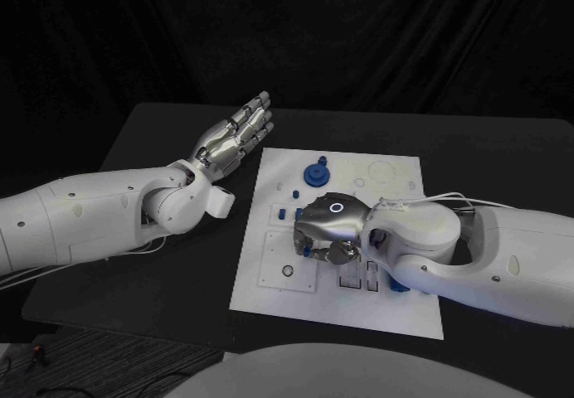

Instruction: Assemble the parts on the task board

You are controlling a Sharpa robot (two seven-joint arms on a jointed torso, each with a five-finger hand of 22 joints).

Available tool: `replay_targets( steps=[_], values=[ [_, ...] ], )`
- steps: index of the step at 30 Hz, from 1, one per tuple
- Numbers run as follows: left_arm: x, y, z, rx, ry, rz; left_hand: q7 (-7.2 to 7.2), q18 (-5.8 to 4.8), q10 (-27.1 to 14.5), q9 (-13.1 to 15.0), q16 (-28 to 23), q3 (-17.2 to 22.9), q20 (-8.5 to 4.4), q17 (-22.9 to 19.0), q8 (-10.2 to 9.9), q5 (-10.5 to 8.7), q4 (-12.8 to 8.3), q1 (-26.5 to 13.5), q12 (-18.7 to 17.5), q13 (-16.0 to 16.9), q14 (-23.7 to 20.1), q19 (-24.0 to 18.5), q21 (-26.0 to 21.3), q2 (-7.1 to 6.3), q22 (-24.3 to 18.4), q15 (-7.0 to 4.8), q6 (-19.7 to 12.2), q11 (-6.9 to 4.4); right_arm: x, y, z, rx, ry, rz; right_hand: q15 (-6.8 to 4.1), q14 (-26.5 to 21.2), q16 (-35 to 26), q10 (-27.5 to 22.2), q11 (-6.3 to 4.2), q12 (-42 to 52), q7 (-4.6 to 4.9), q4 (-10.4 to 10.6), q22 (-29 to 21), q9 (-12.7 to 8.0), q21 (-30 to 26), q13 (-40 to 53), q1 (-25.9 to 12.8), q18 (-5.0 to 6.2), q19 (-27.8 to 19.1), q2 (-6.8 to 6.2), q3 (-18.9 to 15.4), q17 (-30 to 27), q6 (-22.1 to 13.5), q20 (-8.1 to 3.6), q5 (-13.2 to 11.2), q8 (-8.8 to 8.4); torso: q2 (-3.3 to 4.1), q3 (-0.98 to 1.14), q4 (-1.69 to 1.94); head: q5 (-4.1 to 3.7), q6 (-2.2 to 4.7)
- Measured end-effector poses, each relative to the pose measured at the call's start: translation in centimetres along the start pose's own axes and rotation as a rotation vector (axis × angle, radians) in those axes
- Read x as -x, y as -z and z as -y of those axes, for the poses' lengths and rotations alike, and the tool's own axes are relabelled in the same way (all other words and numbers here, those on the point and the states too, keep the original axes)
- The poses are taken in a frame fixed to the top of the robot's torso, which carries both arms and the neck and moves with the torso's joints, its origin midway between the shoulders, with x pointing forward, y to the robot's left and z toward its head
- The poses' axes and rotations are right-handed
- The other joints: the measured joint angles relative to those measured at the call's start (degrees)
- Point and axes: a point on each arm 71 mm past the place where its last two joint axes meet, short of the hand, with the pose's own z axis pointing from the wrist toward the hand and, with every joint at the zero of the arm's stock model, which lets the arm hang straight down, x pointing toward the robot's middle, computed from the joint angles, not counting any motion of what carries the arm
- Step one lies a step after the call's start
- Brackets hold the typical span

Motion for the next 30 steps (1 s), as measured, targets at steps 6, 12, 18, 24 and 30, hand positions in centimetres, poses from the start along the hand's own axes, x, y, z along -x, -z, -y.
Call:
replay_targets(
  steps=[6,12,18,24,30],
  values=[
    [-0.1,-0.07,-0.07,0.002,0.007,-0.01,0.33,0.0,0.0,0.05,0.0,-0.31,0.7,0.01,0.0,0.88,0.0,0.54,0.0,-0.01,0.0,0.06,0.0,0.53,0.0,0.4,0.09,0.0,-0.08,-0.01,0.02,0.001,0.016,0.0,0.0,0.0,0.03,0.08,-0.08,-0.01,-0.01,0.0,0.0,-0.09,0.07,0.03,-0.15,0.0,0.0,-0.15,0.0,0.07,-0.01,0.0,0.25,-0.04,-0.01,-0.01,0.0,-0.09,0.0],
    [-0.15,-0.08,-0.18,0.004,0.012,-0.016,1.02,0.01,0.0,0.04,0.0,-0.63,1.22,0.02,0.0,1.55,-0.01,0.87,0.0,-0.04,0.0,-0.01,0.0,0.87,0.01,0.82,0.22,0.36,-0.25,0.0,-0.03,0.002,0.025,-0.004,0.05,0.05,0.03,0.12,-0.13,0.13,-0.02,-0.31,-0.01,-0.1,0.07,0.03,-0.15,0.0,0.0,-0.15,0.0,0.19,-0.02,0.0,0.24,-0.04,-0.01,0.01,0.03,-0.21,0.0],
    [-0.18,-0.06,-0.33,0.009,0.017,-0.021,1.01,0.02,0.01,0.04,0.0,-0.95,1.64,0.03,0.0,2.09,0.0,1.14,0.0,-0.05,-0.01,-0.01,0.0,1.14,0.01,1.25,0.22,0.36,-0.28,0.01,-0.08,0.004,0.04,-0.002,0.05,0.05,0.03,0.2,-0.2,0.13,0.13,-0.31,-0.01,-0.09,0.07,0.0,-0.15,0.0,0.0,-0.15,0.0,0.19,0.13,0.0,0.24,-0.08,0.0,0.02,0.03,-0.23,0.0],
    [-0.21,-0.07,-0.49,0.017,0.021,-0.026,1.25,0.02,0.01,0.04,0.0,-1.52,2.53,0.04,0.0,3.75,-0.07,2.03,0.0,-0.04,0.1,0.13,0.0,2.02,0.01,2.15,0.39,0.36,-0.31,0.01,-0.14,0.007,0.05,-0.001,0.05,0.05,0.03,0.2,-0.2,0.13,0.13,-0.31,-0.01,-0.1,0.3,0.0,-0.15,0.0,0.0,-0.15,0.0,0.19,0.12,0.0,0.23,-0.09,0.01,0.03,-0.01,-0.29,0.0],
    [-0.32,-0.09,-0.7,0.026,0.027,-0.032,2.65,0.02,0.03,0.21,0.0,-2.14,2.65,0.04,0.0,6.71,-0.09,3.32,0.0,-0.04,0.1,0.0,0.0,3.3,0.01,2.15,1.04,0.64,-0.31,-0.06,-0.22,0.01,0.057,-0.001,0.05,0.05,0.03,-0.09,-0.14,-0.23,0.52,-0.31,0.02,-0.73,0.3,-0.03,-0.15,0.0,0.0,-0.15,0.0,-0.15,-2.19,0.0,0.23,-2.12,0.02,0.03,0.04,-0.46,-0.01]
  ],
)
